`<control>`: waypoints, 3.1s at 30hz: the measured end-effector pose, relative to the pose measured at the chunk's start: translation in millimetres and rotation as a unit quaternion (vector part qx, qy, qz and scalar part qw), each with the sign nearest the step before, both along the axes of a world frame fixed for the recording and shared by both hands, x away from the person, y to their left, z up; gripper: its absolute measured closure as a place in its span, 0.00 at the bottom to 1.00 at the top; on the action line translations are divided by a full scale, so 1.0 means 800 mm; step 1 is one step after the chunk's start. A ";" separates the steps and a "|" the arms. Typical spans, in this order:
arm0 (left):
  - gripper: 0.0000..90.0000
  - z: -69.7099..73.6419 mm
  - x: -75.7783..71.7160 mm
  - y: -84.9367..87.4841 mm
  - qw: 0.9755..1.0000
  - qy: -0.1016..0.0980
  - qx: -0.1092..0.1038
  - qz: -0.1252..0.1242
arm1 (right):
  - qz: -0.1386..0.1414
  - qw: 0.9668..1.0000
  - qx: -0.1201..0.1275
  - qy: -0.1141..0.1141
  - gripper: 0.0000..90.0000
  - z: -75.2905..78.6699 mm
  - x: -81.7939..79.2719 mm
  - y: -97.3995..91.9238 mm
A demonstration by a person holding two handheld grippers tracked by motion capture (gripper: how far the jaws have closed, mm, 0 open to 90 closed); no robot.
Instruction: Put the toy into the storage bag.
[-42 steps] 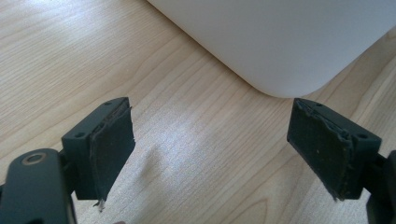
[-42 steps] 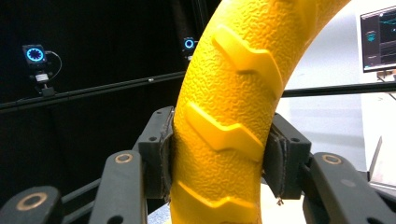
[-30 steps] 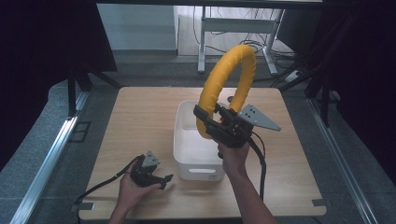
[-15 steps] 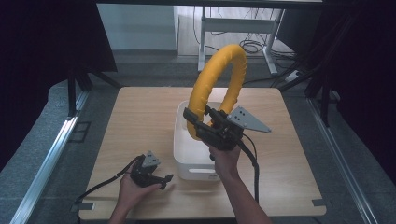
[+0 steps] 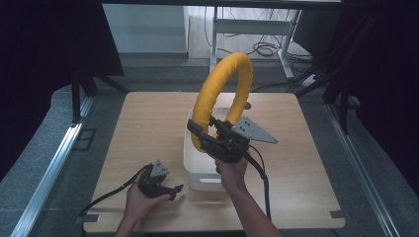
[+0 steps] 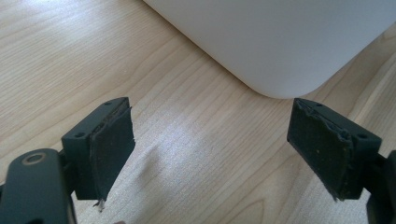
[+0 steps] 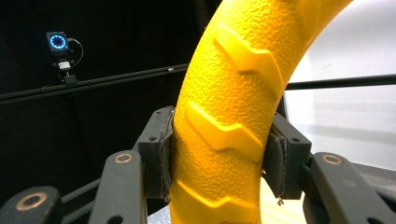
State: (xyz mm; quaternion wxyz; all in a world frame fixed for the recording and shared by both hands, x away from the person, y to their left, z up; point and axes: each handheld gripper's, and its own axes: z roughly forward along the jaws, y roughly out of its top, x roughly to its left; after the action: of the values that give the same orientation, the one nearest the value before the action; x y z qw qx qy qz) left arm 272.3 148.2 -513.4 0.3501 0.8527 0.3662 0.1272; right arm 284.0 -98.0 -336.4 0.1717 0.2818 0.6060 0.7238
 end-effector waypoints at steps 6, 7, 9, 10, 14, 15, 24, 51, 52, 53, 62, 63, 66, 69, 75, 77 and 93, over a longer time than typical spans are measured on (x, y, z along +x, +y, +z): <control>0.17 -0.001 0.000 -0.001 1.000 0.002 0.001 -0.001 | 0.001 1.000 -0.001 0.006 0.55 -0.007 -0.001 0.002; 0.17 -0.001 0.000 -0.001 1.000 0.002 0.001 -0.001 | 0.001 1.000 0.002 0.007 0.55 -0.008 -0.002 0.003; 0.17 -0.001 0.000 -0.001 1.000 0.001 0.001 -0.001 | 0.002 1.000 0.004 0.011 0.55 -0.011 -0.004 0.003; 0.17 -0.001 0.000 -0.001 1.000 0.001 0.001 -0.001 | 0.005 1.000 -0.001 0.011 0.55 -0.012 -0.004 0.002; 0.17 -0.001 0.000 -0.002 1.000 0.002 0.002 -0.002 | 0.004 1.000 0.001 0.015 0.55 -0.019 -0.005 0.006; 0.17 -0.001 0.000 -0.002 1.000 0.002 0.002 -0.002 | 0.005 1.000 0.001 0.016 0.55 -0.021 -0.006 0.007; 0.17 -0.003 0.001 -0.002 1.000 0.003 0.005 -0.003 | 0.003 1.000 0.002 0.028 0.55 -0.040 -0.008 0.011; 0.17 -0.003 0.000 -0.003 1.000 0.004 0.002 0.000 | 0.005 0.998 -0.011 0.068 0.55 -0.088 -0.010 0.032; 0.17 -0.004 0.000 -0.003 1.000 0.004 0.002 0.000 | 0.003 0.998 -0.010 0.066 0.55 -0.089 -0.010 0.032; 0.17 -0.004 0.000 -0.003 1.000 0.004 0.002 0.000 | 0.003 0.998 -0.011 0.068 0.55 -0.090 -0.011 0.031; 0.17 -0.004 0.000 -0.004 1.000 0.005 0.002 -0.001 | 0.002 0.997 -0.024 0.072 0.55 -0.097 -0.014 0.029; 0.17 -0.004 0.000 -0.004 1.000 0.005 0.002 -0.001 | 0.001 0.997 -0.026 0.070 0.55 -0.098 -0.014 0.029; 0.17 -0.004 0.000 -0.004 1.000 0.005 0.003 -0.001 | 0.001 0.997 -0.028 0.073 0.55 -0.099 -0.016 0.028; 0.17 -0.004 0.000 -0.005 1.000 0.006 0.003 -0.002 | 0.001 0.996 -0.034 0.080 0.55 -0.101 -0.017 0.027; 0.17 -0.005 0.000 -0.006 1.000 0.007 0.003 -0.003 | 0.004 0.993 -0.049 0.104 0.55 -0.101 -0.018 0.022; 0.17 -0.005 0.000 -0.006 1.000 0.007 0.004 -0.004 | 0.005 0.993 -0.050 0.111 0.55 -0.102 -0.017 0.021; 0.16 -0.005 0.001 -0.006 1.000 0.007 0.006 -0.005 | -0.002 0.988 -0.093 0.124 0.47 -0.107 -0.017 0.021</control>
State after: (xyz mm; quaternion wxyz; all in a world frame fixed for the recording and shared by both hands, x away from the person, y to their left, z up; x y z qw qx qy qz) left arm 273.0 143.7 -517.7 0.3428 0.8575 0.3639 0.1213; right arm 270.4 -81.4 -422.3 0.1220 0.3533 0.6865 0.6237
